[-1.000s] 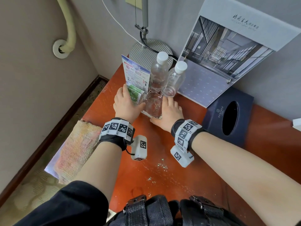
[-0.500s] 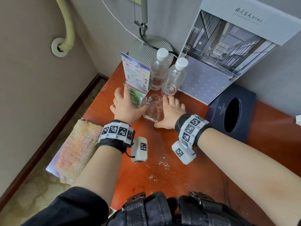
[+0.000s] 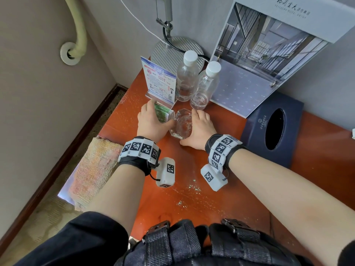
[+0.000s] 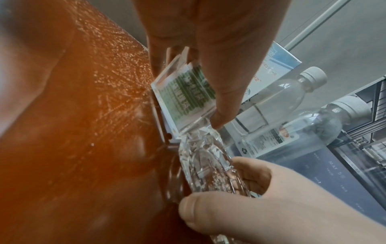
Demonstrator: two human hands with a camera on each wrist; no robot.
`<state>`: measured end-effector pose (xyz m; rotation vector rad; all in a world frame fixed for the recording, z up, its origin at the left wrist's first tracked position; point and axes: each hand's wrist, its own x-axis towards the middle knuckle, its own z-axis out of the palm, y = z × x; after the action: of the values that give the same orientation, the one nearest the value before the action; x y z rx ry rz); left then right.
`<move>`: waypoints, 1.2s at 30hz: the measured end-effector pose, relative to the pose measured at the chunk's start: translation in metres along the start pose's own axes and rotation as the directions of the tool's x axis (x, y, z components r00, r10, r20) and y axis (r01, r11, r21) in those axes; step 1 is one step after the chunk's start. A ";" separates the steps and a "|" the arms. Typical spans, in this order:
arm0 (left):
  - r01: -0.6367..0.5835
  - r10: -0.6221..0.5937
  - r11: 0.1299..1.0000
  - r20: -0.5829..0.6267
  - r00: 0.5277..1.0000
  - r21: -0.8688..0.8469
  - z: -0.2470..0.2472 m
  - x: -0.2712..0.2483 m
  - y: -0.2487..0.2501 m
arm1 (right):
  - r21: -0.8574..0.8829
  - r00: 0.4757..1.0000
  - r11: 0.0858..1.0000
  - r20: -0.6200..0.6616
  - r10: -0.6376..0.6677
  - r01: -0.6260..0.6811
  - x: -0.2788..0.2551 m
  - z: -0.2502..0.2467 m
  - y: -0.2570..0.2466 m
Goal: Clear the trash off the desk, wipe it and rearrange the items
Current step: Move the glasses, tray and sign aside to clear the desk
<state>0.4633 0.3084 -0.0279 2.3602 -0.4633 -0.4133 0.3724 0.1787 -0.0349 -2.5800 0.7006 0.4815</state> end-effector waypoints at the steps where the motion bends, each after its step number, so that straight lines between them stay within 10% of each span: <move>1: 0.003 -0.003 1.000 -0.004 1.000 -0.002 -0.001 -0.001 0.000 | 0.006 1.000 1.000 0.001 0.000 0.000 -0.001 -0.001 0.001; 36: -0.116 0.118 0.992 -0.040 0.992 0.050 -0.025 -0.102 0.081 | 0.000 0.989 0.995 -0.111 -0.094 0.095 -0.163 -0.079 0.041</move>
<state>0.3656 0.3100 0.0623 2.3682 -0.5939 -0.3000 0.2344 0.1731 0.0899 -2.6371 0.6113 0.3082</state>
